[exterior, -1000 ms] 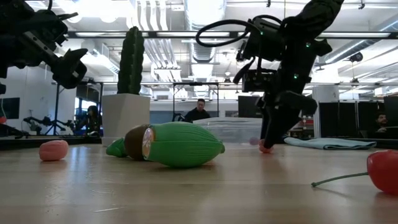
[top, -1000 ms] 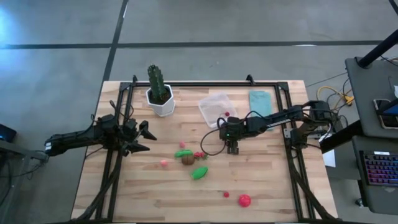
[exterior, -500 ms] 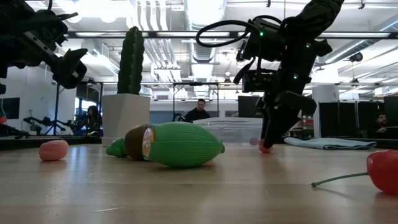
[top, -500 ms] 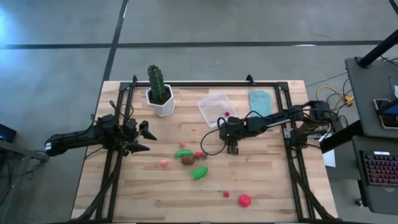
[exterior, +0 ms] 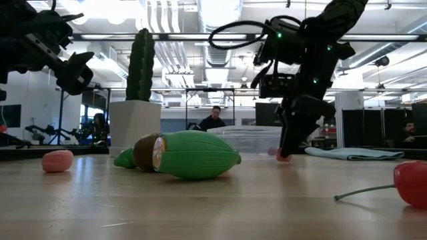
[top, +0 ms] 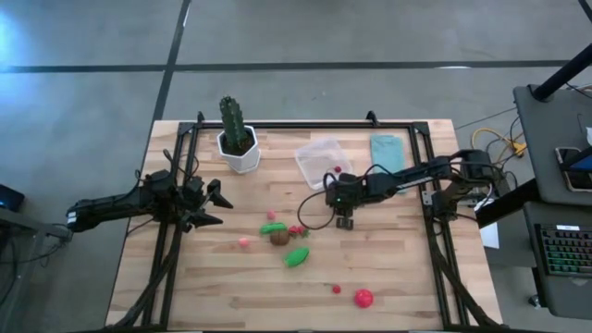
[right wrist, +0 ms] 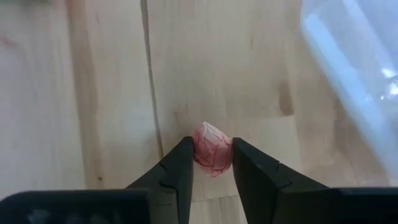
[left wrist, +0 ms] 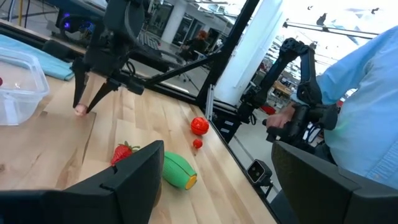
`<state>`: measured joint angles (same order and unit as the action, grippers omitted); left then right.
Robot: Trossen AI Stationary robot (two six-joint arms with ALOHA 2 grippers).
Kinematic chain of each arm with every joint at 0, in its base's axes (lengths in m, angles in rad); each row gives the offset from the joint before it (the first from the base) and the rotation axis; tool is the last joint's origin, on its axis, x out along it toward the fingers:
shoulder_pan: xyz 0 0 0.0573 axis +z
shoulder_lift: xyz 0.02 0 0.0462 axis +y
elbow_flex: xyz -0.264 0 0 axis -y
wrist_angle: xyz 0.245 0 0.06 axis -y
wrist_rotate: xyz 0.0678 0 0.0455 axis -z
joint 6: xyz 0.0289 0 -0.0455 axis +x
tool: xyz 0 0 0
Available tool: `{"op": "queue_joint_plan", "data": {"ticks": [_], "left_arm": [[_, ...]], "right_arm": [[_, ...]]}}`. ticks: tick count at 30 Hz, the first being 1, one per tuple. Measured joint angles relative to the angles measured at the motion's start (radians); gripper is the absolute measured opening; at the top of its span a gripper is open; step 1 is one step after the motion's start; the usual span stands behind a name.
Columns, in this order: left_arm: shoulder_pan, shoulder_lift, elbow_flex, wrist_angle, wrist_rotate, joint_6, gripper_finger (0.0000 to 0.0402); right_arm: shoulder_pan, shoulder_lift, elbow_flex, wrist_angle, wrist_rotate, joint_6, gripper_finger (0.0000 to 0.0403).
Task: Pick and placing Produce into tupperware
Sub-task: Put the top right peach into the transparent bin
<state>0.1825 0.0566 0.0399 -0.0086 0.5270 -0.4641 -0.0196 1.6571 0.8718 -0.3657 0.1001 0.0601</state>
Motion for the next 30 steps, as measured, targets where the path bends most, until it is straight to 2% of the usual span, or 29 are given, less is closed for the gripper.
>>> {"op": "queue_joint_plan", "data": {"ticks": [7, 12, 13, 19, 22, 26, 30], "left_arm": [[0.000, 0.000, 0.000, 0.000, 0.000, 0.000, 0.0283], [0.000, 0.000, 0.000, 0.000, 0.000, 0.000, 0.0283], [0.000, 0.000, 0.000, 0.000, 0.000, 0.000, 0.0283], [0.000, 0.001, 0.000, 0.000, 0.000, 0.000, 0.0283], [0.000, 0.001, 0.000, 0.000, 0.000, 0.000, 0.0283], [0.000, 0.002, 0.000, 0.000, 0.000, 0.000, 0.0283], [0.000, 0.000, 0.000, 0.000, 0.000, 0.000, 0.0283]], "right_arm": [[0.000, -0.070, 0.121, -0.113, 0.009, -0.005, 0.0093], [-0.024, -0.118, 0.244, -0.174, 0.180, -0.012, 0.0093], [-0.048, -0.118, 0.261, -0.182, 0.185, -0.007, 0.0093], [-0.278, -0.062, 0.296, -0.244, 0.011, 0.085, 0.0093], [-0.355, -0.031, 0.297, -0.285, -0.068, 0.098, 0.0093], [-0.386, 0.020, 0.295, -0.378, -0.112, 0.062, 0.0093], [-0.362, 0.028, 0.294, -0.339, -0.114, 0.007, 0.0093]]}}
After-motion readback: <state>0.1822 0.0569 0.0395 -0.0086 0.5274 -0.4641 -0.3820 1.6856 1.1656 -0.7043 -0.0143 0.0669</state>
